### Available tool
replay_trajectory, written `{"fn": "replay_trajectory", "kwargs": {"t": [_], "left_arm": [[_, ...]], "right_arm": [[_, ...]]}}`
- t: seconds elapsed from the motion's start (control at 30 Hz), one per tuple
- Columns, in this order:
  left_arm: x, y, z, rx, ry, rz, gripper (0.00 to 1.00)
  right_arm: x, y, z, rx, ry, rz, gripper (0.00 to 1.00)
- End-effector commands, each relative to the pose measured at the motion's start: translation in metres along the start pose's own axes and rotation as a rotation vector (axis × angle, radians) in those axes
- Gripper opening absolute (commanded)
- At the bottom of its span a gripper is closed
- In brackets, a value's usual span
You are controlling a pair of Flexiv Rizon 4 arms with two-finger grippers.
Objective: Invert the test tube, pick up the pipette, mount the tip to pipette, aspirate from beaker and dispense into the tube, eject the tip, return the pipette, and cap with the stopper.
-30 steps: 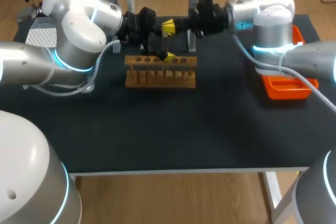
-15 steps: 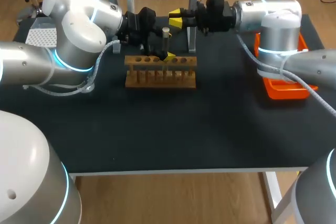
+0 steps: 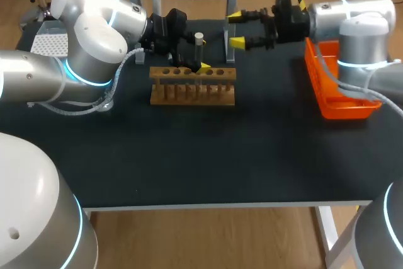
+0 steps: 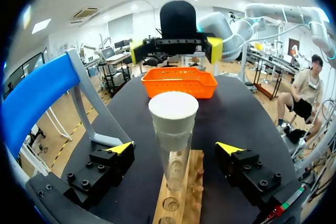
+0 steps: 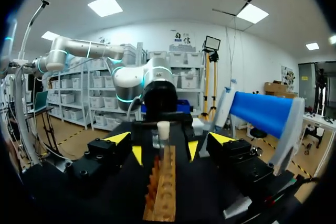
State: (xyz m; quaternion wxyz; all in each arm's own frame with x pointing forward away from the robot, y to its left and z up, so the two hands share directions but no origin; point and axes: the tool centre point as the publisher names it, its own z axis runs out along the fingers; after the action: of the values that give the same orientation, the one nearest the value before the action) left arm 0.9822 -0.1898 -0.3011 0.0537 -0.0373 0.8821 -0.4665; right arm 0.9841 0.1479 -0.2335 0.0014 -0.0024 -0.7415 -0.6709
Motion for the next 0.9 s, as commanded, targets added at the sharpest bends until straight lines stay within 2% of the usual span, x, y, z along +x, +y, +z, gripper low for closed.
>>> {"fn": "replay_trajectory", "kwargs": {"t": [0.03, 0.17, 0.53, 0.9], "left_arm": [[0.0, 0.0, 0.0, 0.0, -0.001, -0.001, 1.0], [0.0, 0.0, 0.0, 0.0, -0.001, -0.001, 1.0], [0.0, 0.0, 0.0, 0.0, -0.001, -0.001, 1.0], [-0.006, 0.015, -0.042, 0.024, -0.133, -0.05, 1.0]], "right_arm": [[0.015, -0.011, -0.019, 0.027, -0.028, 0.021, 1.0], [0.021, -0.03, -0.024, 0.063, -0.042, 0.046, 1.0], [0.021, -0.03, -0.024, 0.063, -0.042, 0.046, 1.0], [0.021, -0.03, -0.024, 0.063, -0.042, 0.046, 1.0]]}}
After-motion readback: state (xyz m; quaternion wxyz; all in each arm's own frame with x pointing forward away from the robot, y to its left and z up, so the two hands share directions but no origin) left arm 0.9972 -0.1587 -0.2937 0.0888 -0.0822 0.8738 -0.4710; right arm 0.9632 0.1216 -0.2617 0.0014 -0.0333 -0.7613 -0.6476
